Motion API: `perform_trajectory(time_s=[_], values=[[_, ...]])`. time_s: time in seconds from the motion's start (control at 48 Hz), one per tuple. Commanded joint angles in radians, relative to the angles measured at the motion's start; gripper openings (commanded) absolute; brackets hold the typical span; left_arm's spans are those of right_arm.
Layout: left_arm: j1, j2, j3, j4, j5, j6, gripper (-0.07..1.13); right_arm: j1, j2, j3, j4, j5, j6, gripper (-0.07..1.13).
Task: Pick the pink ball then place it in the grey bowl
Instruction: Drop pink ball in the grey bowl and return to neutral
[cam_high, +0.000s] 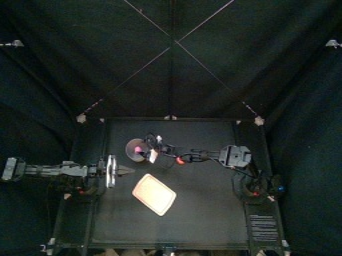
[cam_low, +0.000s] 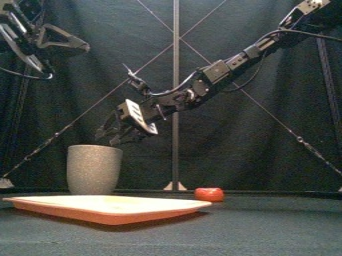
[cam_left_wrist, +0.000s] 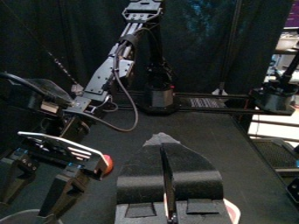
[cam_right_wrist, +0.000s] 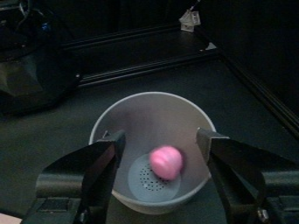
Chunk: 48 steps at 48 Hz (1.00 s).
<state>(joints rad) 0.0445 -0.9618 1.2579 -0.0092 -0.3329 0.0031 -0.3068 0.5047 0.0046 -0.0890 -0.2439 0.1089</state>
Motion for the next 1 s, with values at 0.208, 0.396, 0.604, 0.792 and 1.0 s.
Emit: perform_trajectory(time_s=[0.208,0.396,0.604,0.792,1.0], values=[[0.002,0.005,0.000,-0.003,-0.005,-0.002,0.03,0.043,-0.268,0.264,-0.011,-0.161,-0.002,0.97],[0.002,0.005,0.009,-0.003,-0.006,-0.003,0.03,0.077,-0.456,0.537,-0.009,-0.305,-0.002,0.97],[0.002,0.005,0.015,-0.003,-0.006,-0.002,0.03,0.124,-0.640,0.807,-0.009,-0.446,-0.002,0.97],[0.003,0.005,0.026,-0.003,-0.006,-0.002,0.03,0.155,-0.770,0.931,0.009,-0.476,-0.002,0.97],[0.006,0.005,0.032,-0.003,-0.005,-0.002,0.03,0.161,-0.899,1.032,0.020,-0.476,-0.002,0.97]])
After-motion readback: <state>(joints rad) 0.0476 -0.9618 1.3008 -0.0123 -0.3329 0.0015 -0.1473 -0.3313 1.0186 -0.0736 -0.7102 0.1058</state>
